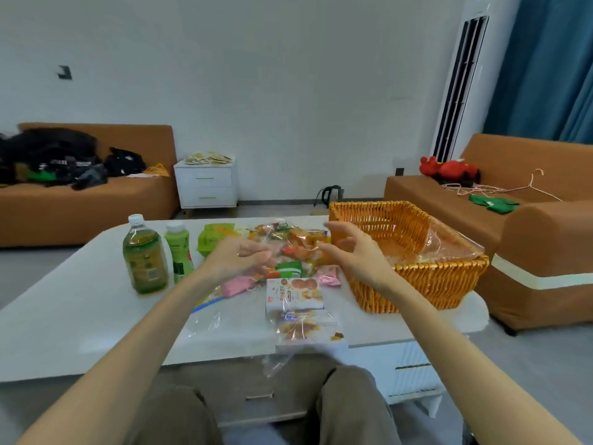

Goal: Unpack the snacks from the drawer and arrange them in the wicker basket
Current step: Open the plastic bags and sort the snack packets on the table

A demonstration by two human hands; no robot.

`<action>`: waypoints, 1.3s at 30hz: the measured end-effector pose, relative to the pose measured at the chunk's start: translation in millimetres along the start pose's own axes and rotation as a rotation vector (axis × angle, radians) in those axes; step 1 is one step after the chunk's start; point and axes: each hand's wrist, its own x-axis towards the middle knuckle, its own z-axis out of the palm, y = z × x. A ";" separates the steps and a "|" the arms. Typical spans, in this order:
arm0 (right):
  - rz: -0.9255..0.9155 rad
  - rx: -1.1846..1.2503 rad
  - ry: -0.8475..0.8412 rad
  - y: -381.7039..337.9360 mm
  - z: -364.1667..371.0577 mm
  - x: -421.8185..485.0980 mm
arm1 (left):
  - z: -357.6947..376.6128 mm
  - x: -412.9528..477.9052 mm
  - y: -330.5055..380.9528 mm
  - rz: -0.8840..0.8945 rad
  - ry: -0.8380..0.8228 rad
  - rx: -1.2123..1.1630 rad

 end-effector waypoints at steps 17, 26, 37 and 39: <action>0.179 0.350 -0.177 -12.3 73.9 -0.3 | -46.2 -50.7 -44.4 -0.102 -0.021 0.137; -0.166 0.249 0.077 -23.9 67.6 10.1 | -61.5 -48.6 -58.5 0.224 0.638 -0.018; -0.095 -0.125 -0.036 35.4 111.8 16.6 | -64.3 -54.2 -124.3 -0.044 -0.092 0.463; -0.003 -0.108 -0.149 53.6 119.2 14.4 | -57.1 -60.7 -139.2 -0.182 -0.209 0.403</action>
